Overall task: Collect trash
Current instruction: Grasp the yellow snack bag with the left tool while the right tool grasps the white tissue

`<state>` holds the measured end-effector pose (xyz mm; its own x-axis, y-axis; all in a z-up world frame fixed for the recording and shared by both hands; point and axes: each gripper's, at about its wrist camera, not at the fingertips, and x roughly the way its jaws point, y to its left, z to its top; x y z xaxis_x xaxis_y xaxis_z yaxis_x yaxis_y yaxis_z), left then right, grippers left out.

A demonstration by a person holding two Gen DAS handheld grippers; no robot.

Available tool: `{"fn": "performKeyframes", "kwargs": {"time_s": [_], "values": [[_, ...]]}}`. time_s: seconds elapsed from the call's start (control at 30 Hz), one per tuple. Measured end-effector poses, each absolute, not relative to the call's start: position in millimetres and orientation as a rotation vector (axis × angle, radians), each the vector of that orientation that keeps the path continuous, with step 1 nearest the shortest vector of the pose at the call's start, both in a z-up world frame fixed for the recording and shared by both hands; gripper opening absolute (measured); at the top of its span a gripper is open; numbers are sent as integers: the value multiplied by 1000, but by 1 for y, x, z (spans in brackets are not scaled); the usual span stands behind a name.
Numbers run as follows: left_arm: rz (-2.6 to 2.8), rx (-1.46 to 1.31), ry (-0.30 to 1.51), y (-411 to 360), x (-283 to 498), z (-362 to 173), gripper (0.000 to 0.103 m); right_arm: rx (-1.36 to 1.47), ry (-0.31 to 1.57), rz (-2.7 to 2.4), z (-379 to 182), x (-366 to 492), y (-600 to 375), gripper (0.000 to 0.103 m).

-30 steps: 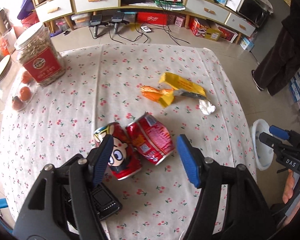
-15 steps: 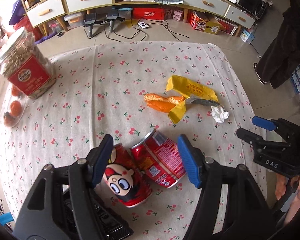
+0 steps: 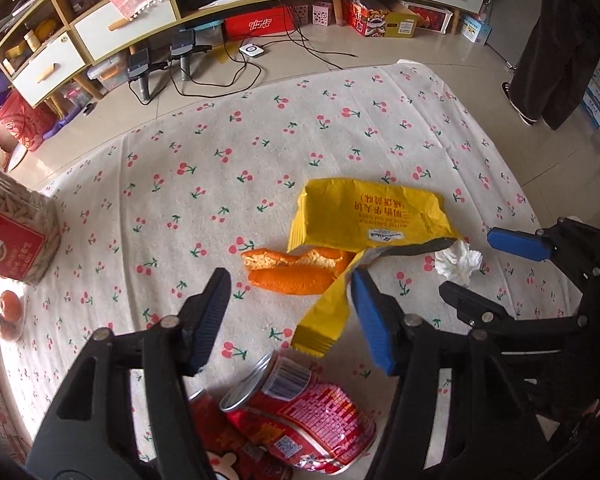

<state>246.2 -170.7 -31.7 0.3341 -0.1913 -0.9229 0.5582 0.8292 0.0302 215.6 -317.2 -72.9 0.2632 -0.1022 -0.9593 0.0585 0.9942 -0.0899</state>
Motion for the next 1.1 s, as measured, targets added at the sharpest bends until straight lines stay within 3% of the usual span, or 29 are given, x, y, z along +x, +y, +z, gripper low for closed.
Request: {"fn": "performKeyframes", "kwargs": {"time_s": [0.07,0.1,0.13,0.2,0.27,1.1], "values": [[-526,359,1163,-170,249,-37,24,-38,1312,-105,-80,220,-316,58],[-531,346,1175,-168,250,-39,24,-37,1317,-100,-83,221,-316,54],[-534,340,1180,-168,251,-41,23,-35,1325,-92,-86,222,-315,44],[-539,325,1183,-166,251,-41,22,-48,1322,-95,-88,224,-312,39],[-546,308,1180,-165,249,-38,22,-47,1322,-88,-87,225,-310,28],[-616,171,1127,-156,217,11,20,98,1285,-130,-36,182,-359,24]]}}
